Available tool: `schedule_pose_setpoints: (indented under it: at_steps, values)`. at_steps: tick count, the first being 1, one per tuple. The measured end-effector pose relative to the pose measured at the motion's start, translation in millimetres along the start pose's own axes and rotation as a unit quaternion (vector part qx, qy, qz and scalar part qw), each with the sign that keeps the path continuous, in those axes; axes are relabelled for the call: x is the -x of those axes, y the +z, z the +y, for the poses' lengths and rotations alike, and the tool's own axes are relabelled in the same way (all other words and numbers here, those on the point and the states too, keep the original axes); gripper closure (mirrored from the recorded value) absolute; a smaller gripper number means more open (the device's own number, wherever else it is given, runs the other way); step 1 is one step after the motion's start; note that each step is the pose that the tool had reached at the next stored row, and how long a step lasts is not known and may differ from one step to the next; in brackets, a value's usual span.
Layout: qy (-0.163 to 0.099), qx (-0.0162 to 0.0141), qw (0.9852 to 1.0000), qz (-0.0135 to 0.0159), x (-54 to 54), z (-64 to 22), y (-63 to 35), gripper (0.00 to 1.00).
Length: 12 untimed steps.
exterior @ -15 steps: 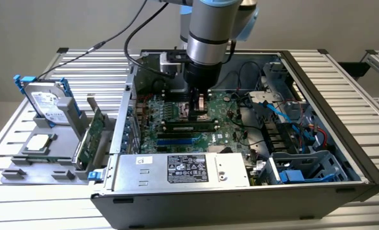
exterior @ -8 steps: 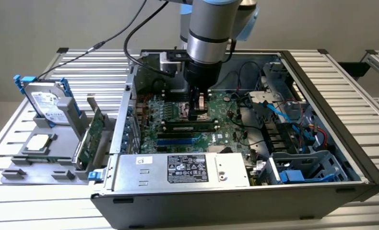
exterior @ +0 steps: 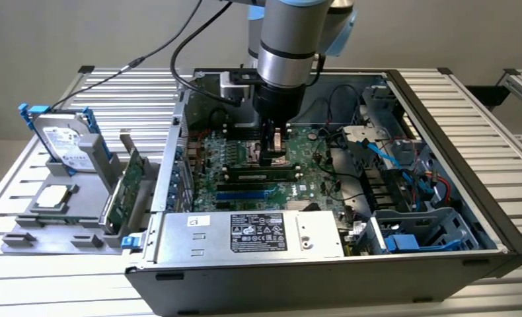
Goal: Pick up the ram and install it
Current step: 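Press down the ram until it locks into place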
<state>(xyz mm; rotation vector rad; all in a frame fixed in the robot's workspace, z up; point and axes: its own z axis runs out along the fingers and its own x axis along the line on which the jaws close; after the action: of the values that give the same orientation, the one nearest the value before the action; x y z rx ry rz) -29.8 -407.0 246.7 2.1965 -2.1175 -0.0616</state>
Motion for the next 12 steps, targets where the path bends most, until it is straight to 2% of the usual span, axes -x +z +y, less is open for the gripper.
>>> schedule_pose_setpoints:
  at_steps: [4, 8, 12]
  values:
    - [0.005, 0.0002, 1.0000, -0.0004, -0.3, 0.1, -0.1, 0.89]
    - [0.032, 0.0011, 0.9995, -0.0029, -0.3, 0.0, -0.1, 0.89]
    - [0.063, 0.0022, 0.9980, -0.0059, -0.3, 0.0, 0.0, 0.89]
